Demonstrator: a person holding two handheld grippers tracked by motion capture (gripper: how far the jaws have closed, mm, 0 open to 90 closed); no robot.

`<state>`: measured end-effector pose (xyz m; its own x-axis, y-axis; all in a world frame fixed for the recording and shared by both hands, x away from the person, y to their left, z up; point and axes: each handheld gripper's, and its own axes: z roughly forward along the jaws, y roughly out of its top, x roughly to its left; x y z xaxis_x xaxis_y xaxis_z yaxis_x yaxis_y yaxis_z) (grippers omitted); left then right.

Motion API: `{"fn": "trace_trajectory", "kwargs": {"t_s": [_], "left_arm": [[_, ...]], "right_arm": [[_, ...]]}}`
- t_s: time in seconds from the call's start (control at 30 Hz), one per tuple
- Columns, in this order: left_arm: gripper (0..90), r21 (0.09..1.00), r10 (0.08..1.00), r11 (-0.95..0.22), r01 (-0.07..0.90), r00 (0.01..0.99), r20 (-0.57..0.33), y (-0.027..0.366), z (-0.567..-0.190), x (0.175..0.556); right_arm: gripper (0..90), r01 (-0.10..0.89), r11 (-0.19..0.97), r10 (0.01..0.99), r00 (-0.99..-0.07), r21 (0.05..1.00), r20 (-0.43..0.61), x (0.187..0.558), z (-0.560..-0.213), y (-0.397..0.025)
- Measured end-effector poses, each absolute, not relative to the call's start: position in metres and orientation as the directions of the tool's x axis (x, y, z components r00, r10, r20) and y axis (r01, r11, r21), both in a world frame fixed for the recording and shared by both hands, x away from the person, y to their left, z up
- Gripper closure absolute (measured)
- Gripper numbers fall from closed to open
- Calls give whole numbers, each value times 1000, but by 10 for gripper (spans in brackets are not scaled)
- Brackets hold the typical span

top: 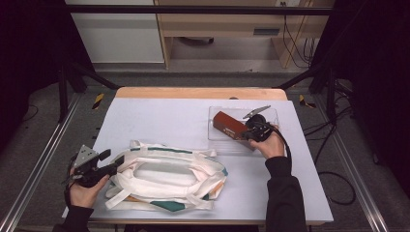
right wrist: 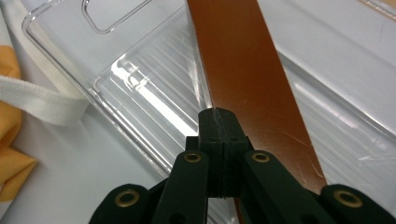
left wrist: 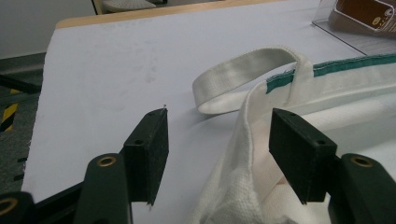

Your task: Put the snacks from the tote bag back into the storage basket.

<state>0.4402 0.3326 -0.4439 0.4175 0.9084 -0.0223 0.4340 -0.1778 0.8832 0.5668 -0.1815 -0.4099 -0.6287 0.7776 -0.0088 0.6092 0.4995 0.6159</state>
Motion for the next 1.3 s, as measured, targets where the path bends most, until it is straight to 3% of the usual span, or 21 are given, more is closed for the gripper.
{"fn": "trace_trajectory", "kwargs": {"t_s": [0.47, 1.3], "left_arm": [[375, 882, 908, -181, 435, 419, -20, 332, -444, 440], [375, 880, 907, -183, 438, 421, -21, 332, -445, 441]], "right_arm": [[900, 644, 497, 808, -587, 582, -41, 566, -415, -194], [900, 640, 358, 909, -404, 680, -98, 568, -423, -213]]}}
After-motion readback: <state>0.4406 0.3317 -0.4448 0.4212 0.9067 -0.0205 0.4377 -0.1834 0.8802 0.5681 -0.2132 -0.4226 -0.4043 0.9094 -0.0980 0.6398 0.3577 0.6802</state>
